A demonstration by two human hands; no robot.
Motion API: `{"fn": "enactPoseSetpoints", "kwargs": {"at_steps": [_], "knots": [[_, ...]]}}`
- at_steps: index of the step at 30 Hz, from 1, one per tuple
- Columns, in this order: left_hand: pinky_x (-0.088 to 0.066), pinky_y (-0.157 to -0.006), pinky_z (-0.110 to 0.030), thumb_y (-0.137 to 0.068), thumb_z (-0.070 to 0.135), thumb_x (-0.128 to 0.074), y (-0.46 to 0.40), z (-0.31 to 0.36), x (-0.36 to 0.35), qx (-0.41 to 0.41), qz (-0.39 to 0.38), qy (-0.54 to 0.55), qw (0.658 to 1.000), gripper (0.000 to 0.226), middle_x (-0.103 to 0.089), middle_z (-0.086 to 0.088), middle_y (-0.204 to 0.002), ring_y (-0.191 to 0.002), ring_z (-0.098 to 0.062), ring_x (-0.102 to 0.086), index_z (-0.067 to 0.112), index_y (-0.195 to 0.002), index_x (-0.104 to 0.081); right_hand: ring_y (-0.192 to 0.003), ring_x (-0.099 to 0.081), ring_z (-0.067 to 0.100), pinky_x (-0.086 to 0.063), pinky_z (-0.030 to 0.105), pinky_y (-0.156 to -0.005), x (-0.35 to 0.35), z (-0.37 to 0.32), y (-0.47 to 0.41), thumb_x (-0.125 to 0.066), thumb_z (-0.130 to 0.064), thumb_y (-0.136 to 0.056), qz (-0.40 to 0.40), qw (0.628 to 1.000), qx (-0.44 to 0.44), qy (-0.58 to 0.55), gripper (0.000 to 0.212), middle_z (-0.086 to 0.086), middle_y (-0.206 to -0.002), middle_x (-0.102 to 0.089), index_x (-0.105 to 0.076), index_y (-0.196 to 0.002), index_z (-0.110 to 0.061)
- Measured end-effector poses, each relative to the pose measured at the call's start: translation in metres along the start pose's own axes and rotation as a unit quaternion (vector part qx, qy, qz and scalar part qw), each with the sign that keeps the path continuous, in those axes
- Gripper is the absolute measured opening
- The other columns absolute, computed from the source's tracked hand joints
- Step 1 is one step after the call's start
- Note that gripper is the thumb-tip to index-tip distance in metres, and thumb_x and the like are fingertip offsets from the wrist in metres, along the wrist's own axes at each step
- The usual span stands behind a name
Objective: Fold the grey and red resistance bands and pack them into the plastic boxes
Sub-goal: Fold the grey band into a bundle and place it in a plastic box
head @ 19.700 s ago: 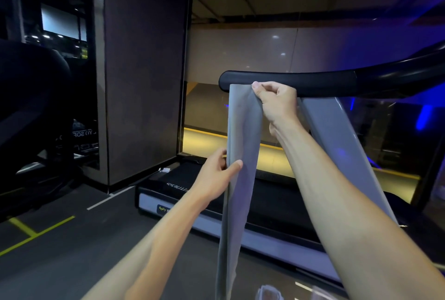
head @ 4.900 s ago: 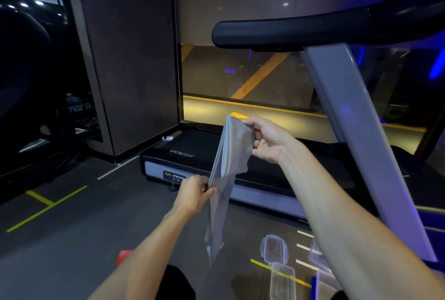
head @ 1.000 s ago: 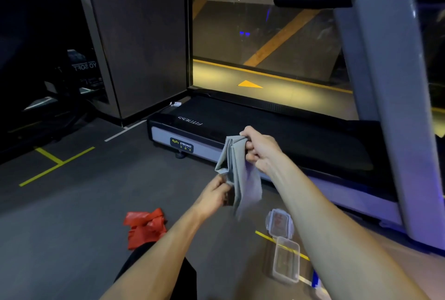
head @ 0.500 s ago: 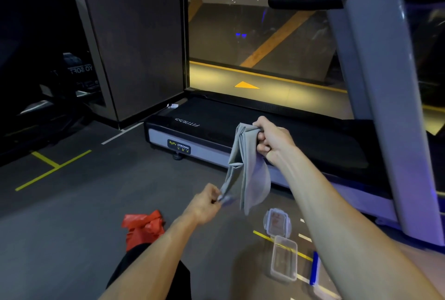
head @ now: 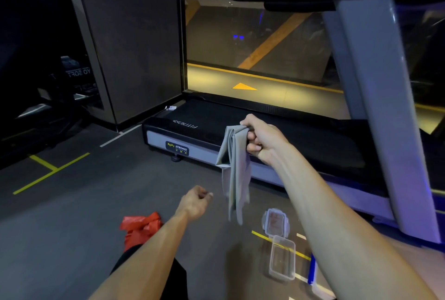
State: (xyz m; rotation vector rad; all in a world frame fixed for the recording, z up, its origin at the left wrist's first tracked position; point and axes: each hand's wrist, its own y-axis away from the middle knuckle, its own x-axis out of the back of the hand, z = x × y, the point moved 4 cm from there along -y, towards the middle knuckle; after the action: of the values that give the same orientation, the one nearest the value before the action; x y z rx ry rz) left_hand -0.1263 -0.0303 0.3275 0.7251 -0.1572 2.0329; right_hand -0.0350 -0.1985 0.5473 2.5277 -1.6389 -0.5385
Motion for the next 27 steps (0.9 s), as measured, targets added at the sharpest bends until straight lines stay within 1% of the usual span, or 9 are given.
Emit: {"fn": "enactPoseSetpoints", "kwargs": {"at_steps": [6, 11, 13, 15, 18, 21, 23, 25, 27], "knots": [[-0.051, -0.073, -0.026, -0.088, 0.026, -0.079, 0.004, 0.019, -0.016, -0.118, -0.035, 0.061, 0.991, 0.018, -0.072, -0.001, -0.093, -0.077, -0.012, -0.064, 0.03, -0.096, -0.063, -0.043, -0.024, 0.009, -0.017, 0.02, -0.041, 0.001, -0.002, 0.002, -0.069, -0.014, -0.085, -0.017, 1.0, -0.005, 0.022, 0.019, -0.001, -0.051, -0.039, -0.054, -0.072, -0.012], [-0.059, -0.081, -0.033, -0.087, 0.018, -0.078, 0.002, 0.02, -0.018, -0.113, -0.018, 0.044, 0.992, 0.028, -0.068, 0.006, -0.088, -0.068, -0.005, -0.06, 0.028, -0.105, -0.059, -0.042, -0.023, 0.009, -0.017, 0.019, -0.04, 0.008, 0.0, 0.003, -0.068, -0.014, -0.086, -0.013, 1.0, -0.007, 0.015, 0.022, -0.001, -0.051, -0.038, -0.054, -0.069, -0.013], [-0.054, -0.073, -0.025, -0.09, 0.021, -0.075, 0.003, 0.02, -0.016, -0.105, -0.02, 0.032, 0.994, 0.032, -0.067, 0.003, -0.086, -0.072, -0.008, -0.062, 0.03, -0.112, -0.054, -0.042, -0.025, 0.009, -0.017, 0.019, -0.04, 0.01, -0.001, 0.004, -0.068, -0.014, -0.085, -0.015, 1.0, -0.006, 0.011, 0.023, -0.001, -0.051, -0.039, -0.053, -0.068, -0.013], [-0.049, -0.068, -0.024, -0.089, 0.023, -0.077, 0.003, 0.018, -0.015, -0.092, -0.021, 0.021, 0.995, 0.028, -0.063, 0.004, -0.079, -0.072, -0.015, -0.06, 0.032, -0.104, -0.055, -0.04, -0.025, 0.009, -0.018, 0.019, -0.039, 0.01, -0.002, 0.005, -0.069, -0.013, -0.085, -0.018, 1.0, -0.006, 0.007, 0.025, -0.001, -0.051, -0.039, -0.053, -0.066, -0.013], [-0.048, -0.071, -0.025, -0.092, 0.026, -0.073, 0.001, 0.014, -0.012, -0.084, 0.004, -0.054, 0.995, 0.017, -0.064, 0.009, -0.076, -0.076, -0.015, -0.061, 0.026, -0.081, -0.061, -0.041, -0.024, 0.009, -0.017, 0.019, -0.039, 0.01, -0.005, 0.007, -0.069, -0.013, -0.086, -0.016, 1.0, -0.005, 0.006, 0.026, -0.001, -0.051, -0.038, -0.053, -0.065, -0.014], [-0.046, -0.075, -0.022, -0.095, 0.019, -0.067, 0.002, 0.015, -0.005, -0.074, 0.029, -0.052, 0.995, 0.008, -0.07, 0.005, -0.091, -0.087, -0.016, -0.065, 0.025, -0.09, -0.064, -0.041, -0.024, 0.009, -0.017, 0.019, -0.04, 0.01, -0.007, 0.009, -0.069, -0.013, -0.086, -0.015, 1.0, -0.003, 0.005, 0.027, -0.001, -0.051, -0.038, -0.053, -0.063, -0.015], [-0.049, -0.082, -0.023, -0.091, 0.01, -0.067, 0.002, 0.017, -0.008, -0.075, 0.001, -0.02, 0.997, 0.019, -0.069, 0.003, -0.103, -0.095, -0.018, -0.065, 0.025, -0.101, -0.06, -0.042, -0.024, 0.009, -0.016, 0.019, -0.04, 0.009, -0.009, 0.01, -0.068, -0.013, -0.086, -0.015, 1.0, 0.0, 0.005, 0.027, -0.001, -0.051, -0.038, -0.053, -0.063, -0.014], [-0.055, -0.09, -0.032, -0.084, 0.005, -0.075, 0.003, 0.019, -0.017, -0.083, -0.059, 0.012, 0.995, 0.043, -0.063, 0.004, -0.109, -0.102, -0.022, -0.062, 0.027, -0.115, -0.054, -0.041, -0.023, 0.008, -0.016, 0.019, -0.039, 0.007, -0.009, 0.01, -0.068, -0.013, -0.086, -0.014, 1.0, 0.0, 0.008, 0.027, -0.001, -0.051, -0.038, -0.053, -0.064, -0.014], [-0.057, -0.087, -0.029, -0.077, 0.004, -0.083, 0.008, 0.024, -0.025, -0.096, -0.102, 0.039, 0.989, 0.066, -0.059, 0.006, -0.117, -0.109, -0.02, -0.059, 0.028, -0.128, -0.049, -0.041, -0.023, 0.008, -0.016, 0.018, -0.039, 0.006, -0.009, 0.011, -0.068, -0.014, -0.086, -0.016, 1.0, -0.002, 0.011, 0.026, -0.001, -0.051, -0.038, -0.053, -0.064, -0.014]]}}
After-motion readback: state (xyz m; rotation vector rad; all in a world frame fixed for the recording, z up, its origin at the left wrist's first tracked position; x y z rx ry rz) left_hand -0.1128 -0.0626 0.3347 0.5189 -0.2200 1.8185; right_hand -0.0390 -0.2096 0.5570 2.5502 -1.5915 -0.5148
